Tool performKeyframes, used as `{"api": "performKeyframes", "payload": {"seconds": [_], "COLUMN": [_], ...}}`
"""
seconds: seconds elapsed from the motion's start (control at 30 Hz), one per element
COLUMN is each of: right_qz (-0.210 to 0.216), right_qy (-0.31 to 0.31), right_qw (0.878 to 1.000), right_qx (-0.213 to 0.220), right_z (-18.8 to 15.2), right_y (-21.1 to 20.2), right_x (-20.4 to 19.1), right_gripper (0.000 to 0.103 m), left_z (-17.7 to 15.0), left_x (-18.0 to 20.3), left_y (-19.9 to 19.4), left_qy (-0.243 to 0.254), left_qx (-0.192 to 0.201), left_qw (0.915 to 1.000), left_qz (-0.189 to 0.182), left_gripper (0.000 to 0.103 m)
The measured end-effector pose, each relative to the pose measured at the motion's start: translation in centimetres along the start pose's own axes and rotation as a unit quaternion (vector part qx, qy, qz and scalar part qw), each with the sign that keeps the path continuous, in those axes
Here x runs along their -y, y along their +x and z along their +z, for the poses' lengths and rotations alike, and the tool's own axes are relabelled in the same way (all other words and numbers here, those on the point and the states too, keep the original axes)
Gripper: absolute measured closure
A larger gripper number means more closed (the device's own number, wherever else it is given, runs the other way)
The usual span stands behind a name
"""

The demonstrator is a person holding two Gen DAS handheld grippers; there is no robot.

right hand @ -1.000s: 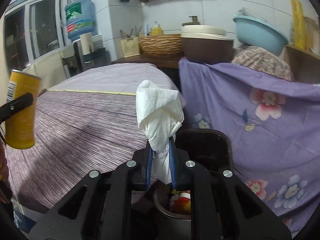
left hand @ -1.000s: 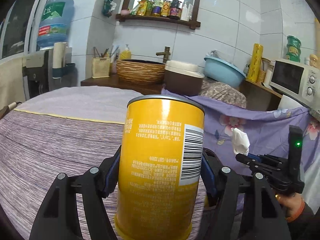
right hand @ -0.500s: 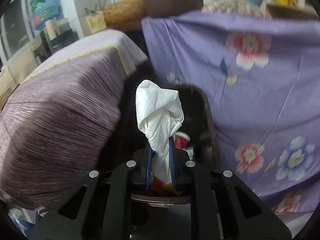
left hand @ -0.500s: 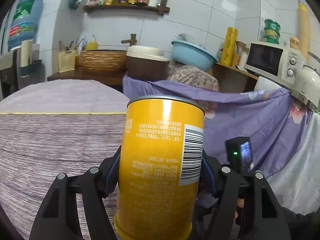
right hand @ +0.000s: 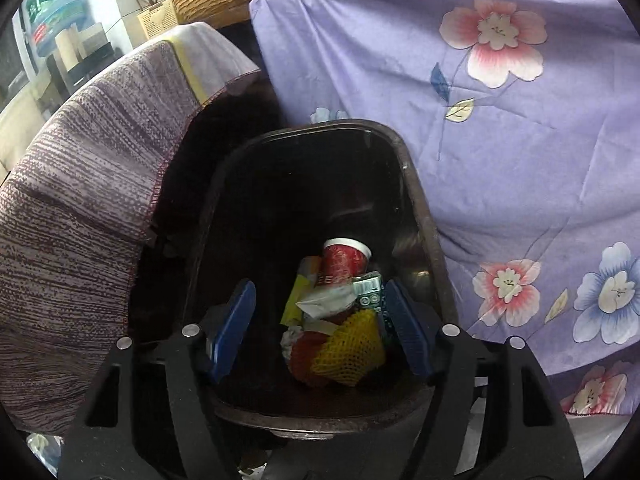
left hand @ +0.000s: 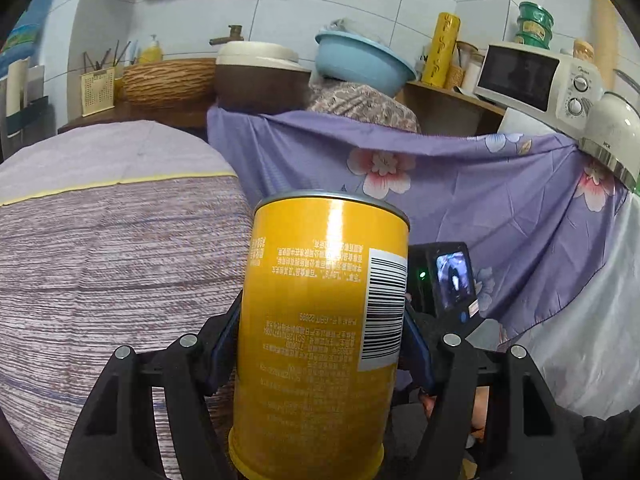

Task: Collect trash
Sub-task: 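Lower the yellow can into the bin and open the left tool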

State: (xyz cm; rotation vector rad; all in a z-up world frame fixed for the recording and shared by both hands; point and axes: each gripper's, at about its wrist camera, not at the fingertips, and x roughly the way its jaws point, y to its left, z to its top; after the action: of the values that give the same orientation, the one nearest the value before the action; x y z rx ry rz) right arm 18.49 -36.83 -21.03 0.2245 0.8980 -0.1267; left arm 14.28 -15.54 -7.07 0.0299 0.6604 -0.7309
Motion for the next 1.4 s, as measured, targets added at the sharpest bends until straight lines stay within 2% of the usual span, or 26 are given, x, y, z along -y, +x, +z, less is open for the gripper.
{"api": "performKeyframes", "payload": {"seconds": [0.33,0.4,0.5,0.67,0.87,1.13,1.2,1.27,1.4], "right_qz": [-0.028,-0.031,-0.036,-0.042,-0.057,-0.06,-0.059,-0.057,-0.059], "right_qy": [0.03,0.04,0.051,0.072,0.08,0.079,0.078,0.078,0.076], "right_qw": [0.998,0.997,0.995,0.992,0.989,0.989,0.989,0.989,0.988], "right_qx": [0.055,0.061,0.073,0.092,0.113,0.112,0.111,0.112,0.12], "right_z": [0.4,0.4,0.2,0.1,0.0,-0.7,-0.8,-0.8,-0.8], "right_y": [-6.0,-7.1,-8.5,-10.6,-12.7,-13.7,-13.8,-13.9,-14.6], "right_x": [3.4,4.5,5.6,6.9,7.8,8.0,7.9,7.8,7.6], "right_gripper": [0.03,0.03,0.03,0.03,0.03,0.03,0.03,0.03,0.03], "left_z": [-0.5,-0.4,-0.2,-0.1,-1.0,-2.1,-2.2,-2.4,-2.4], "left_x": [1.5,2.3,2.7,4.2,4.6,4.3,4.3,4.6,5.0], "left_y": [4.9,5.9,7.5,10.0,14.2,18.4,19.1,19.3,18.8], "left_qy": [0.018,0.042,0.04,0.065,0.08,0.083,0.084,0.088,0.095], "left_qx": [-0.043,-0.043,-0.055,-0.063,-0.093,-0.138,-0.144,-0.145,-0.146], "left_qw": [0.9987,0.9981,0.9975,0.9957,0.9924,0.987,0.9861,0.9855,0.9847], "left_qz": [-0.019,-0.009,-0.017,-0.022,-0.006,0.007,0.004,0.004,0.002], "left_gripper": [0.035,0.035,0.035,0.035,0.035,0.034,0.023,0.016,0.013]}}
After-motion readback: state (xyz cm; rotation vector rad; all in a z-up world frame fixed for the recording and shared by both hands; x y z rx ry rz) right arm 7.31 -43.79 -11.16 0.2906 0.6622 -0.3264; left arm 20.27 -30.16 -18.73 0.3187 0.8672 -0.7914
